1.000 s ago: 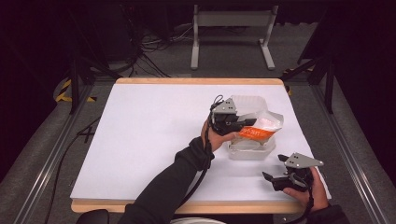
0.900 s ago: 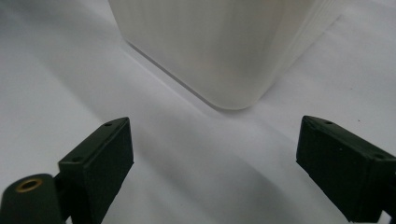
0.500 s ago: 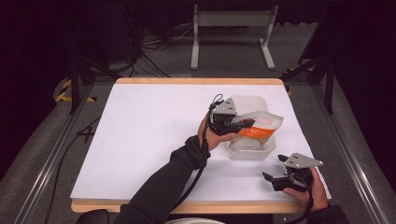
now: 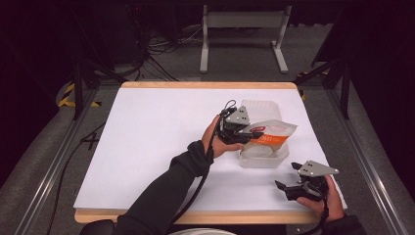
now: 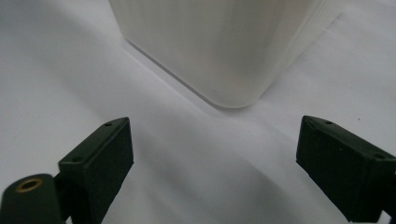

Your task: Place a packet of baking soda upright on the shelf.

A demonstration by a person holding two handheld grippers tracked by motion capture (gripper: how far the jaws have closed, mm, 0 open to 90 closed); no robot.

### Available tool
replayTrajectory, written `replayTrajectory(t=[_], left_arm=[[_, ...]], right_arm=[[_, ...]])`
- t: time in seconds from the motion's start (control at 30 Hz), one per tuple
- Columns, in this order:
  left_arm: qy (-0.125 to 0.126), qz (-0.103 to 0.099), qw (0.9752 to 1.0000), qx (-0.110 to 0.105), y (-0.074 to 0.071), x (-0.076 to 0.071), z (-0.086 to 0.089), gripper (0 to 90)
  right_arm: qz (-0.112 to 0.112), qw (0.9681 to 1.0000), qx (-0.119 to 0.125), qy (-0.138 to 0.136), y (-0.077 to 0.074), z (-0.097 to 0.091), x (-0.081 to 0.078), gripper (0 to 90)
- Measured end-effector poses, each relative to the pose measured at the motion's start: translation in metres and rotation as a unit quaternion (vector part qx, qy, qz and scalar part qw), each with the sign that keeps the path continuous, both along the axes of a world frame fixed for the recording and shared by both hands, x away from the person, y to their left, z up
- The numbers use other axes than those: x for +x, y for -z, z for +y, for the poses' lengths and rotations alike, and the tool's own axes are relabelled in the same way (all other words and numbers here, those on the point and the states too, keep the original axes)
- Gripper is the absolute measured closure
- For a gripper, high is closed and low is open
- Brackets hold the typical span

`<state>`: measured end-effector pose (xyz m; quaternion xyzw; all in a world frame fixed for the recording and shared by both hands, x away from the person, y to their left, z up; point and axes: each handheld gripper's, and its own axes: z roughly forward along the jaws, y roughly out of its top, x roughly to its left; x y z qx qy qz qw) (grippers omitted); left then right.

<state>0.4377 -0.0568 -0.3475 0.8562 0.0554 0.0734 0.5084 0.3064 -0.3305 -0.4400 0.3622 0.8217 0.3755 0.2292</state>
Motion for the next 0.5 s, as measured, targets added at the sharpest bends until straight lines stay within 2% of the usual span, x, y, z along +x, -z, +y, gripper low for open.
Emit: replayTrajectory(t=[0.1, 0.23, 0.43, 0.5], left_arm=[[-0.002, -0.008, 0.9999, 0.011, -0.001, 0.0, 0.001, 72.5], [-0.007, -0.023, 0.9989, 0.041, -0.002, 0.0, 0.002, 67.7], [-0.007, -0.033, 0.9983, 0.048, -0.002, 0.0, 0.01, 62.2], [-0.016, -0.044, 0.9976, 0.052, -0.001, 0.0, 0.012, 56.4]], right_arm=[[0.0, 1.0, 0.001, 0.001, 0.0, 0.0, 0.0, 11.7], [-0.001, 1.0, 0.001, 0.002, -0.001, -0.001, -0.001, 11.7], [-0.001, 1.0, 0.0, 0.001, -0.001, 0.0, -0.001, 11.8], [-0.002, 1.0, -0.001, 0.0, -0.001, 0.0, -0.001, 11.8]])
